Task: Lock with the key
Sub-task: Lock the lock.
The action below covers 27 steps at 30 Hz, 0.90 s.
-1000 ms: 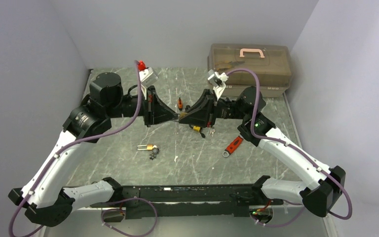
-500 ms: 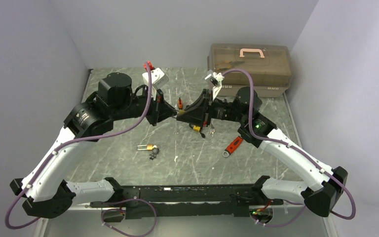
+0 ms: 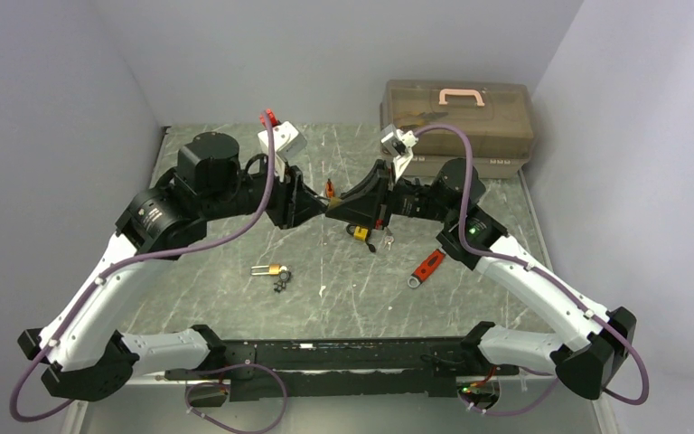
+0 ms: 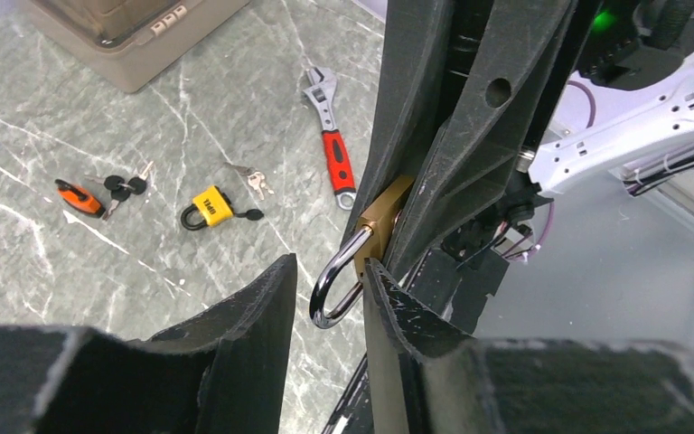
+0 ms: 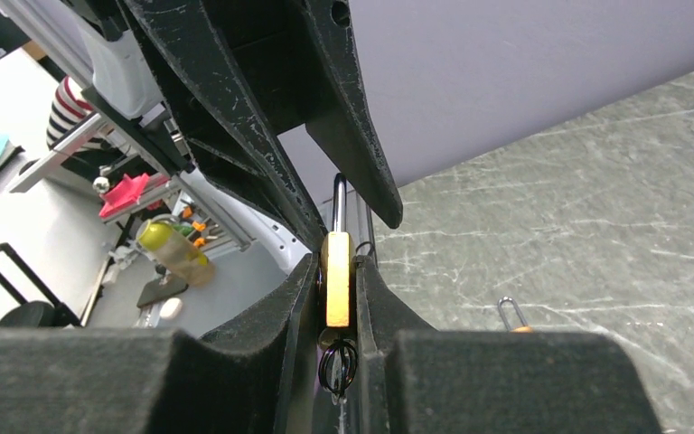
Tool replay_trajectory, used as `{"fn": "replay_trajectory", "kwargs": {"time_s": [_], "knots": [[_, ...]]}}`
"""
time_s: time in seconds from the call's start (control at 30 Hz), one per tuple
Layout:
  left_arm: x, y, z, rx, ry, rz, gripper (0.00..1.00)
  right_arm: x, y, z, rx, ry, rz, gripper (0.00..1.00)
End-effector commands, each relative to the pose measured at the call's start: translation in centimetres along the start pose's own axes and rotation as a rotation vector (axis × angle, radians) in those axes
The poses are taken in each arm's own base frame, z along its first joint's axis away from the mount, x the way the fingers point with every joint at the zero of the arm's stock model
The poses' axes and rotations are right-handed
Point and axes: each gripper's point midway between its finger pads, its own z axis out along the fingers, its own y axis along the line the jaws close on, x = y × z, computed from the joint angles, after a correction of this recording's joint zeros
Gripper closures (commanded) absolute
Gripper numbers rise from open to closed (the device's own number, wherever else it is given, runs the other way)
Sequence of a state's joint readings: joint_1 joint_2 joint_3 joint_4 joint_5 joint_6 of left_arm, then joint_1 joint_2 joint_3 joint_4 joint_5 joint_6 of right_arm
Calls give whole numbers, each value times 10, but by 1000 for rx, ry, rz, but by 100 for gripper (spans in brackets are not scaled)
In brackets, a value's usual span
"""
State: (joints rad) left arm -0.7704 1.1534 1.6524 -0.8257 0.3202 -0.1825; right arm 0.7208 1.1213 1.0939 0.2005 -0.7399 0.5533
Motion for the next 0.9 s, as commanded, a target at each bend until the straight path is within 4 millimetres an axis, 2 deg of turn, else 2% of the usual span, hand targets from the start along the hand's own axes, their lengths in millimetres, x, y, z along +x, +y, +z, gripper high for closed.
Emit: {"fn": "replay_trajectory", "kwargs": {"time_s": [0.0,0.17,0.43,0.63,0.73,0.8,0.87], "knots": [[-18,-16,-13,73,-74,-10,63,-16,19,-3,-61,-57,-66,100],[-16,-9,-18,46,-77,-18,65,-13,22,-6,-66,-46,-69,100],[-11,-8,-16,58,-64,-27,75,-14,23,-6,-66,-45,-72,100],[-8,-7,-15,57,-51,-30,90,-16,21,-6,-54,-49,-72,100],[-4,-3,-13,40,-35,-32,93,-17,19,-6,-43,-48,-74,100],[-1,1,-11,24,-24,-34,100,-17,18,-5,-36,-47,-75,100],[1,5,-7,8,-12,-41,100,-19,15,-3,-20,-45,-71,100]]}}
